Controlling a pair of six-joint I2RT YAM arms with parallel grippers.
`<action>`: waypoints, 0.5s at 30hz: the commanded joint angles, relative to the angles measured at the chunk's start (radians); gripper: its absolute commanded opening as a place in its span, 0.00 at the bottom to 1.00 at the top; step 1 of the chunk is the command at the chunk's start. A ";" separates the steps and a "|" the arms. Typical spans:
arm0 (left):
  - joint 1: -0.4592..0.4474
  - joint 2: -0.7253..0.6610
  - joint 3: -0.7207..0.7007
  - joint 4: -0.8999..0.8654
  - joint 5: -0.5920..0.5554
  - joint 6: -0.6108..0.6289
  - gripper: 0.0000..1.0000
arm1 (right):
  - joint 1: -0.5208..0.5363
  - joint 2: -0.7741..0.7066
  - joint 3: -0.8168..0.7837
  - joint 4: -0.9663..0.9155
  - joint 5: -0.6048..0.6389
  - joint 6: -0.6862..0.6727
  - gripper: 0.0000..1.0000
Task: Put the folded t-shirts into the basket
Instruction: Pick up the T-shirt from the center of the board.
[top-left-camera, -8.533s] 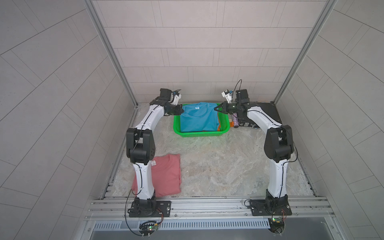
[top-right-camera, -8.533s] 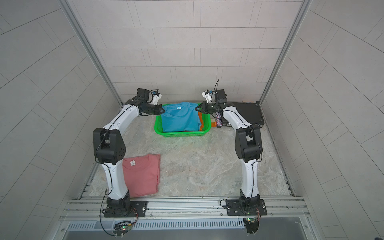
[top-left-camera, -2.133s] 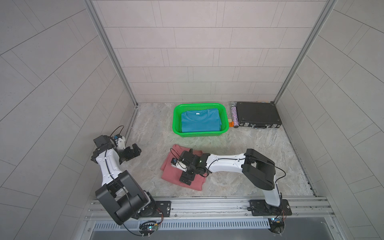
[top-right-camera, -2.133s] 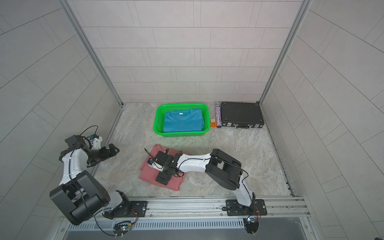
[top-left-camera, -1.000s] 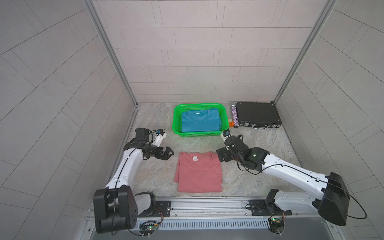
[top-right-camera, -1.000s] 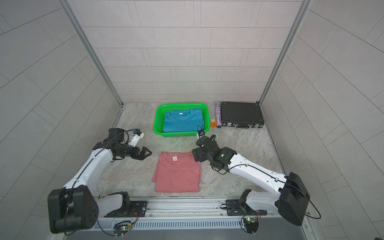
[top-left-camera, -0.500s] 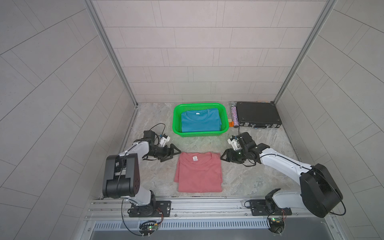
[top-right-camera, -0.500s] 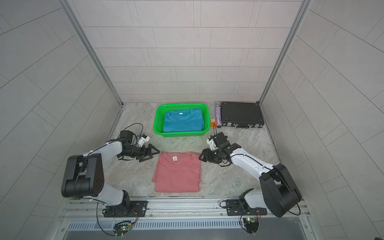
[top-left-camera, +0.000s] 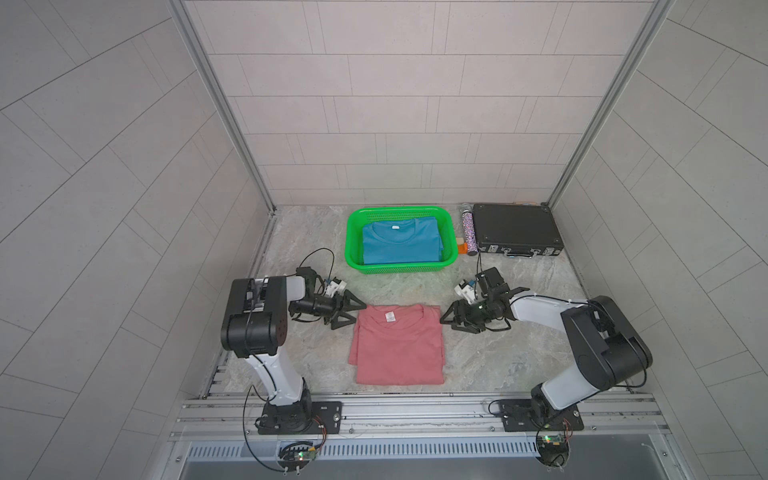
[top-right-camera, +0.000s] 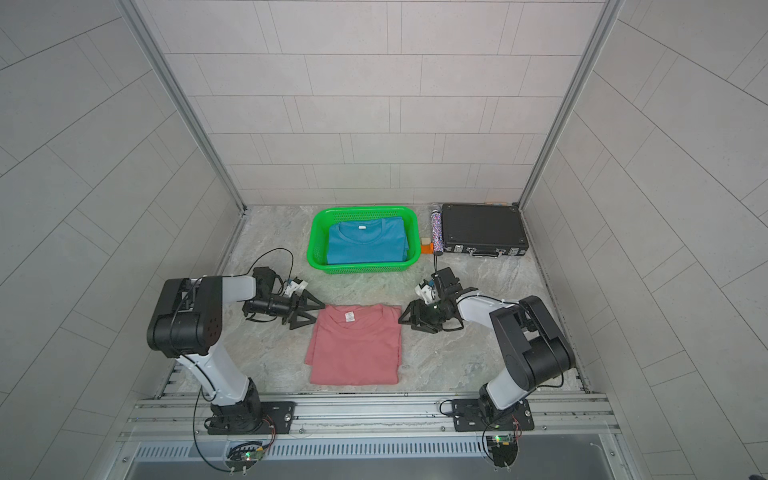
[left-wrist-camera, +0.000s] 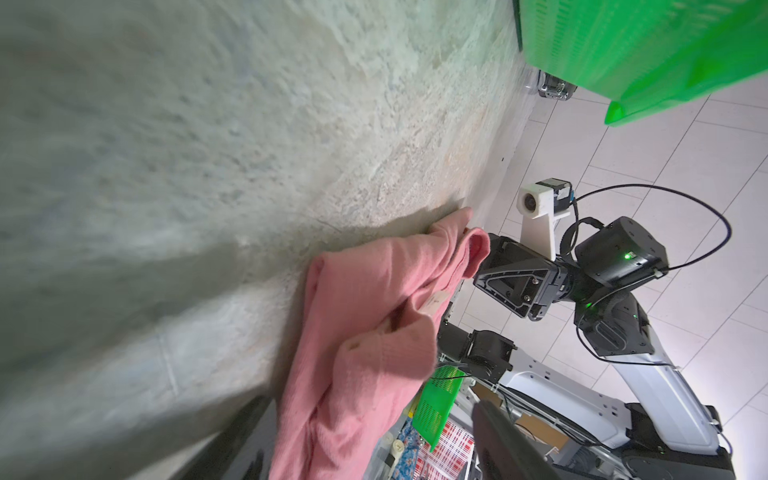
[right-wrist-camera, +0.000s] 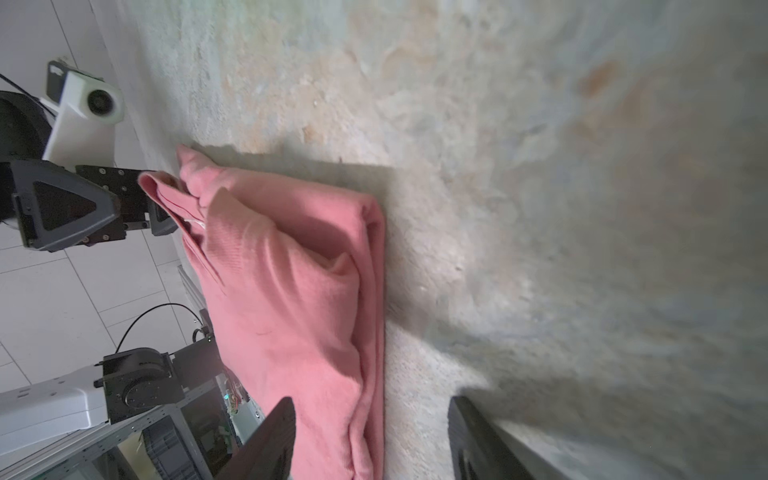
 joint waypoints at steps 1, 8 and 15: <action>-0.013 0.032 -0.002 -0.004 -0.070 0.004 0.73 | -0.003 0.068 0.010 0.040 -0.008 -0.027 0.62; -0.077 0.059 0.020 -0.033 -0.076 0.029 0.57 | -0.003 0.156 0.016 0.085 -0.056 -0.041 0.59; -0.079 0.076 0.036 -0.042 -0.061 0.037 0.35 | -0.002 0.197 0.023 0.141 -0.089 -0.063 0.52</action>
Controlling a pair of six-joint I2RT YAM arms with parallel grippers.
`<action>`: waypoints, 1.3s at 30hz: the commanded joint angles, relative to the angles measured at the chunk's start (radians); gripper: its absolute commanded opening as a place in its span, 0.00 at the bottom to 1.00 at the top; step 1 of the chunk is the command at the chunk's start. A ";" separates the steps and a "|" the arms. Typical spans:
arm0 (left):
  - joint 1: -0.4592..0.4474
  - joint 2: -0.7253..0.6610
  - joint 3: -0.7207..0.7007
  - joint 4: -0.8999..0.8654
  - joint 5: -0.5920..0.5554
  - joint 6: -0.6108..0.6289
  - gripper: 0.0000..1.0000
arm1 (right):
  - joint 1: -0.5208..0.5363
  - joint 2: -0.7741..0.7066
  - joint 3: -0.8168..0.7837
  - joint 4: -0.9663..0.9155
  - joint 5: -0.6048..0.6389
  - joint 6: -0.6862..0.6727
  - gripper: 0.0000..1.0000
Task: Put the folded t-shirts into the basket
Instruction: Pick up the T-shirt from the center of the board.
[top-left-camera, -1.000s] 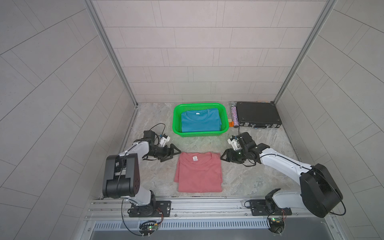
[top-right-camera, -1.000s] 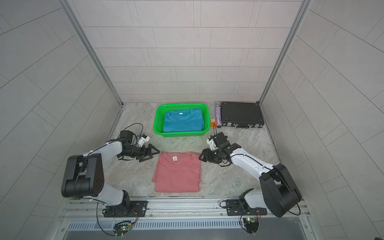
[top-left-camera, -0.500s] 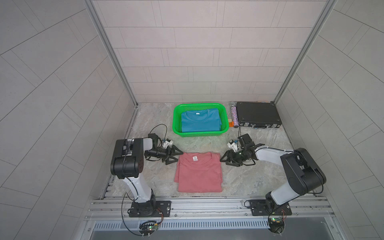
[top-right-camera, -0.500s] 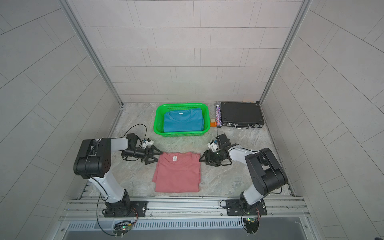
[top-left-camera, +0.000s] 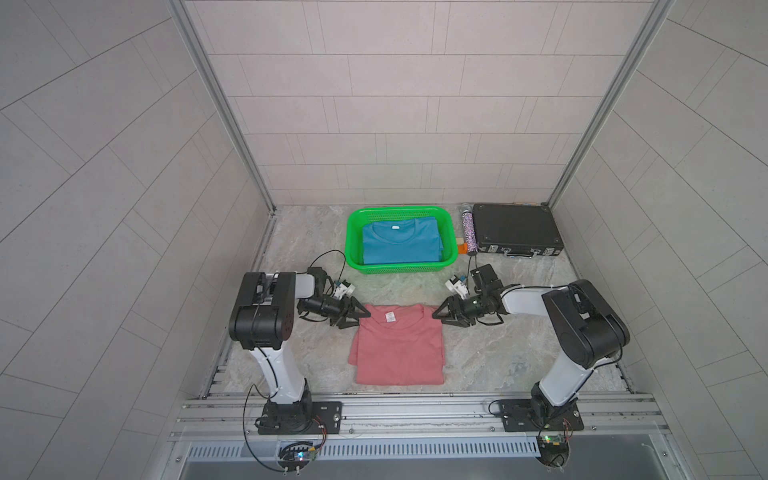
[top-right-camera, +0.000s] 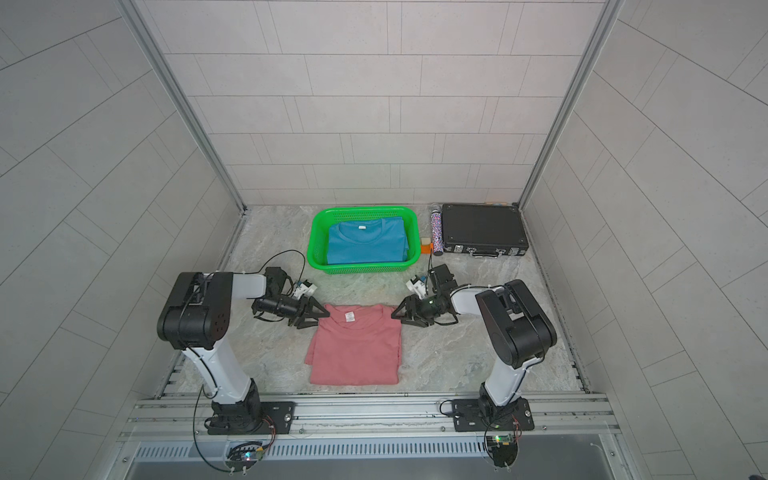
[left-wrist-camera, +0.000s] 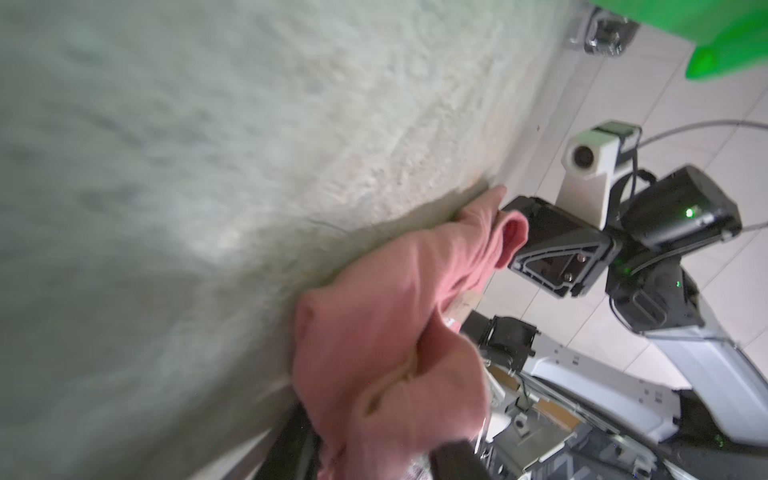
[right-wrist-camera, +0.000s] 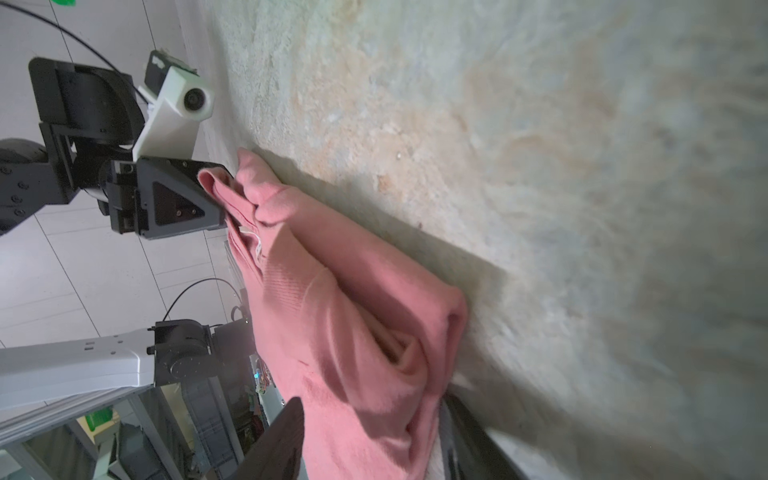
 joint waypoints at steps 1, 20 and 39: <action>-0.005 0.028 0.011 -0.018 -0.020 0.019 0.33 | 0.002 0.063 -0.017 0.012 0.055 -0.022 0.52; -0.005 0.015 0.057 -0.077 0.001 0.090 0.00 | 0.018 -0.105 -0.095 0.252 -0.036 -0.009 0.00; -0.005 -0.269 0.084 -0.172 0.043 0.174 0.00 | 0.072 -0.429 0.019 -0.002 0.029 -0.149 0.00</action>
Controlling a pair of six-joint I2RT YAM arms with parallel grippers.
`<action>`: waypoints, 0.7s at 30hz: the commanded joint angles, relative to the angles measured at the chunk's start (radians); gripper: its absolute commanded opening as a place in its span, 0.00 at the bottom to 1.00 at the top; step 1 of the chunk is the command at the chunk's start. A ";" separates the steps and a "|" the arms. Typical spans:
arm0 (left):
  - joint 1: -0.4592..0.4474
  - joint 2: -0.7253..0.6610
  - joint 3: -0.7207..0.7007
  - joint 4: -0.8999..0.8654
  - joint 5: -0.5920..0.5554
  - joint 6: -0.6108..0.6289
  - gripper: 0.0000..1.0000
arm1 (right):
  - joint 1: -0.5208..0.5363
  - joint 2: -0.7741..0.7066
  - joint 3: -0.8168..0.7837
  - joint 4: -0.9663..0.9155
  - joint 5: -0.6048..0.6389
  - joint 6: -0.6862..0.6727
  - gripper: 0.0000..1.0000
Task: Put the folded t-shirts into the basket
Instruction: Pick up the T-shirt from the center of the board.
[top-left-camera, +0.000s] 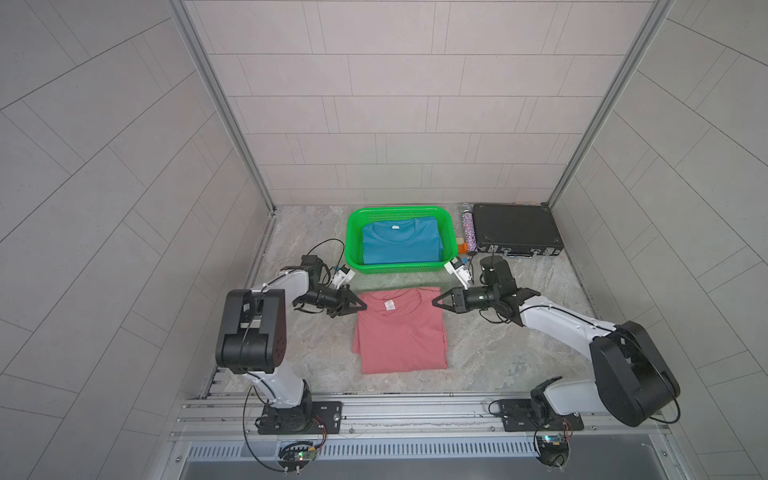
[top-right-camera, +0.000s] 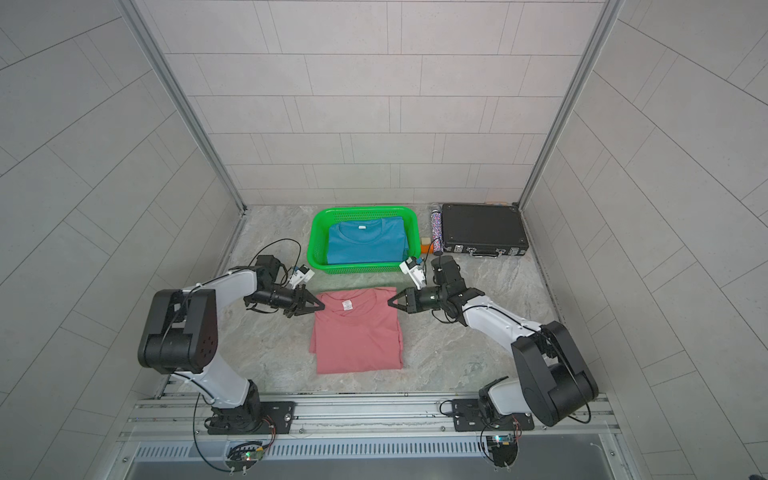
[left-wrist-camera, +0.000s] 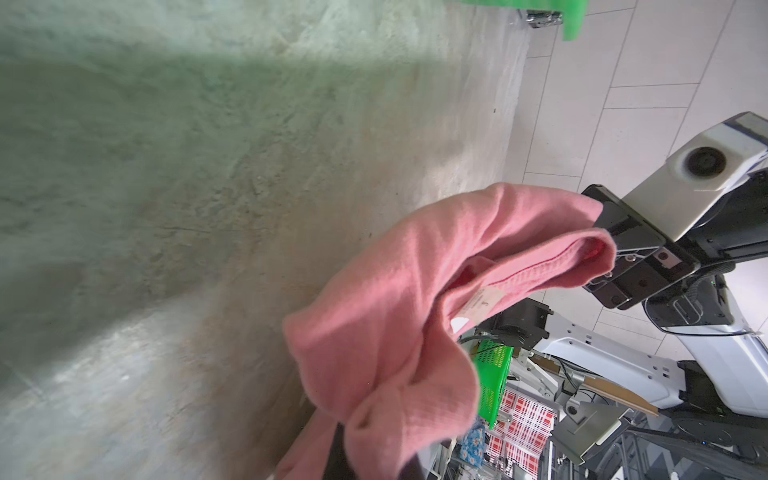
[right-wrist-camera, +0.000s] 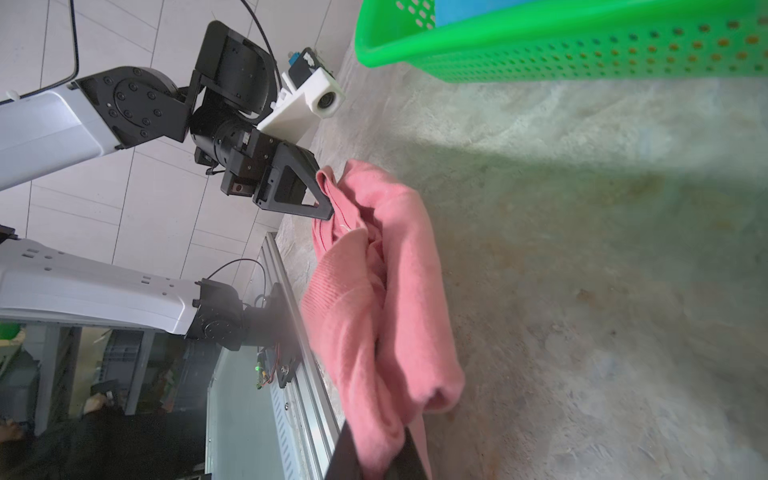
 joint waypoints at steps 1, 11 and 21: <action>-0.003 -0.073 0.031 -0.062 0.038 0.047 0.00 | 0.012 -0.066 0.052 -0.094 0.018 -0.068 0.00; -0.003 -0.370 0.065 -0.001 0.098 -0.034 0.00 | 0.018 -0.223 0.106 -0.174 0.100 -0.180 0.00; -0.026 -0.444 0.159 0.087 0.047 -0.129 0.00 | 0.015 -0.297 0.179 -0.100 0.179 -0.217 0.00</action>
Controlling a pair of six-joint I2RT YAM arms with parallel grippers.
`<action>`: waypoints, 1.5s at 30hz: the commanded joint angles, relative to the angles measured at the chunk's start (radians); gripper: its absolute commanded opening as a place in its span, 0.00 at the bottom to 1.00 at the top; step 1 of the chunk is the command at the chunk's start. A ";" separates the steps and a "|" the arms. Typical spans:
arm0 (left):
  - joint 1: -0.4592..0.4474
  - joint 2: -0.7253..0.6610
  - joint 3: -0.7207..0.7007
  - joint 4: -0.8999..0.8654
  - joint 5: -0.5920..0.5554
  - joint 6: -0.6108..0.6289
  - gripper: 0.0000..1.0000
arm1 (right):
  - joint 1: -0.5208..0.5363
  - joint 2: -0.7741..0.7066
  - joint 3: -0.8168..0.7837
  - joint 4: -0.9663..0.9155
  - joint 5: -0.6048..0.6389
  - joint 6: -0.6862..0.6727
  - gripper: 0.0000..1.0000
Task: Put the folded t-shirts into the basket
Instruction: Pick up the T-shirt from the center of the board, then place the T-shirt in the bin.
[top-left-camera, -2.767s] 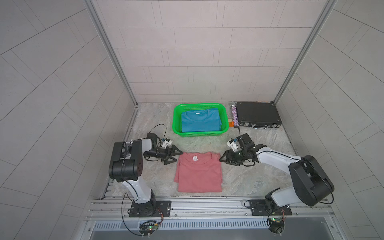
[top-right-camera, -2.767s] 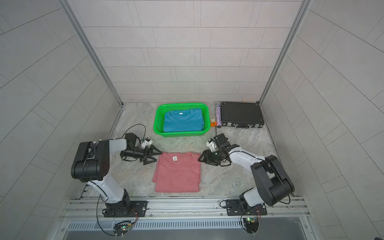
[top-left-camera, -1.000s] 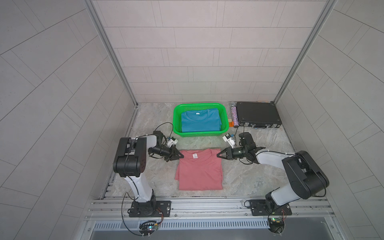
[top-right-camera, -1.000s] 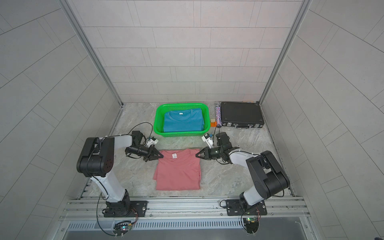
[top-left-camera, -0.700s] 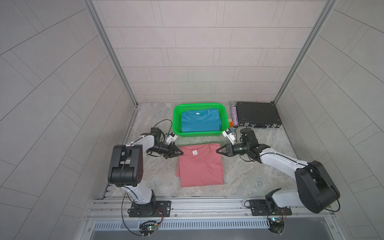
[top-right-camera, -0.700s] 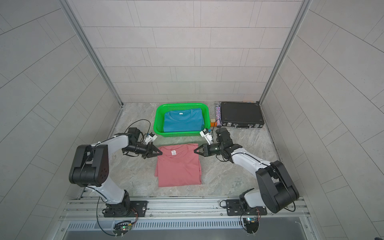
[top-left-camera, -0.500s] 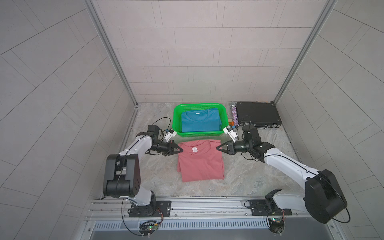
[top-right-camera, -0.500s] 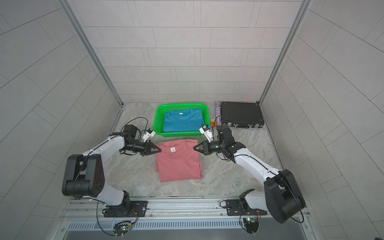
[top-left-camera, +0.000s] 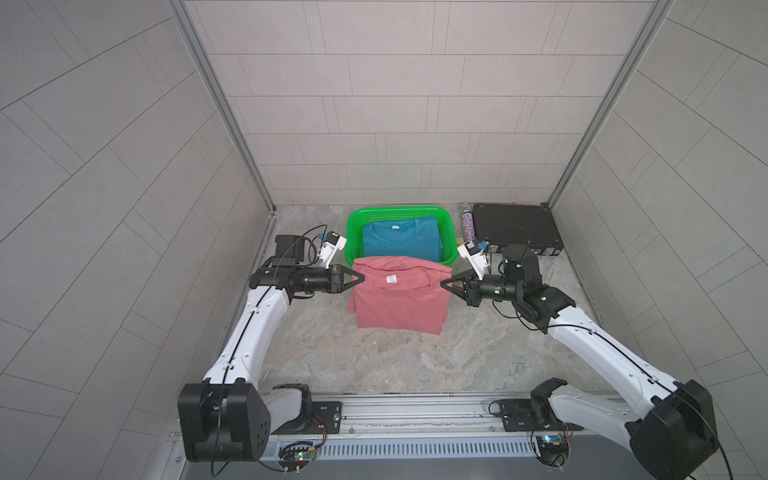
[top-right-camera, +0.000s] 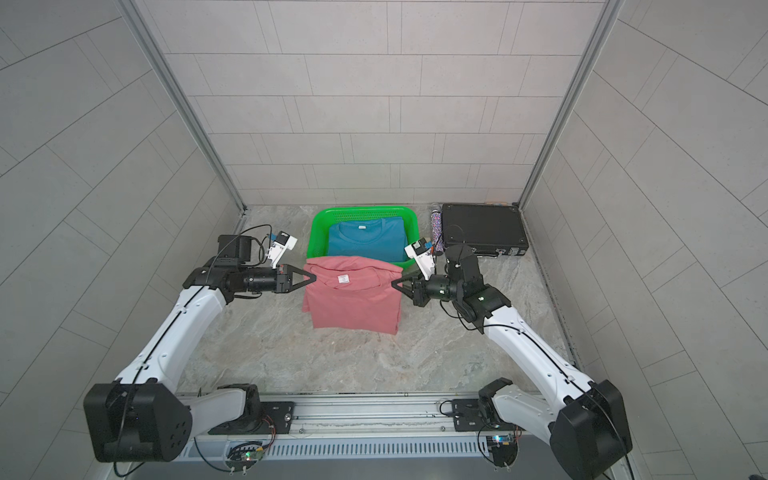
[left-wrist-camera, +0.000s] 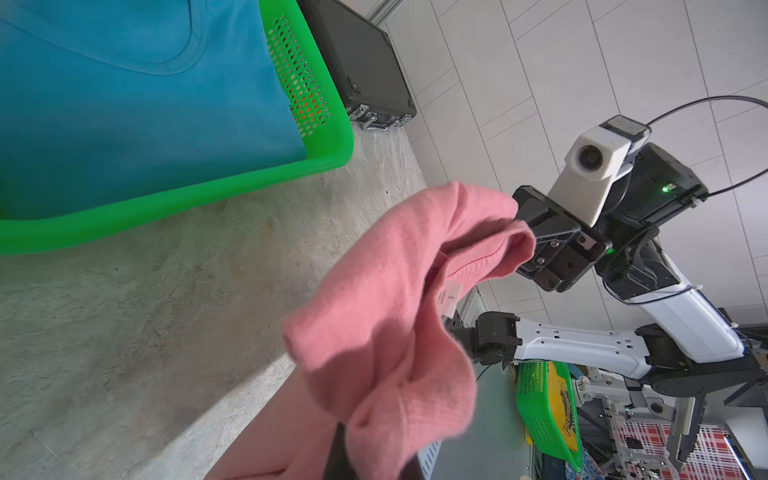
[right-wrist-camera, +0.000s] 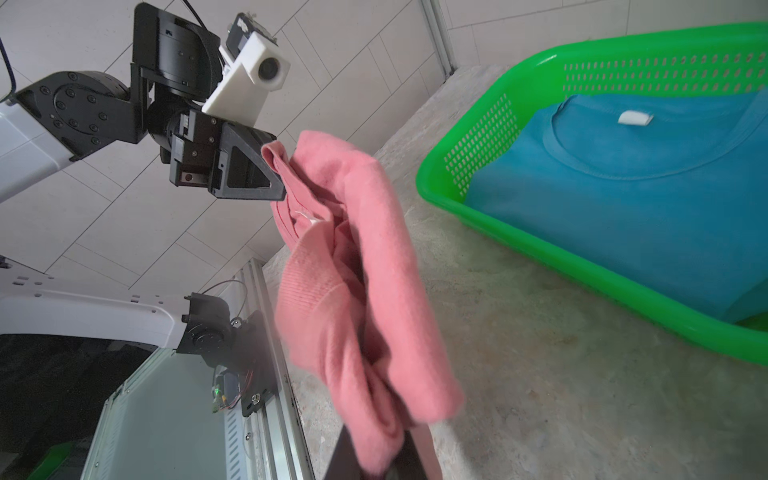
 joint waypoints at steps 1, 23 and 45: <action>-0.021 -0.011 0.063 0.039 0.002 -0.039 0.00 | -0.003 -0.022 0.070 0.042 0.036 -0.038 0.00; -0.063 0.314 0.513 0.171 -0.100 -0.084 0.00 | -0.112 0.370 0.551 -0.002 0.033 -0.063 0.00; -0.063 0.683 0.660 0.273 -0.167 -0.115 0.00 | -0.194 0.781 0.789 -0.024 -0.062 -0.042 0.00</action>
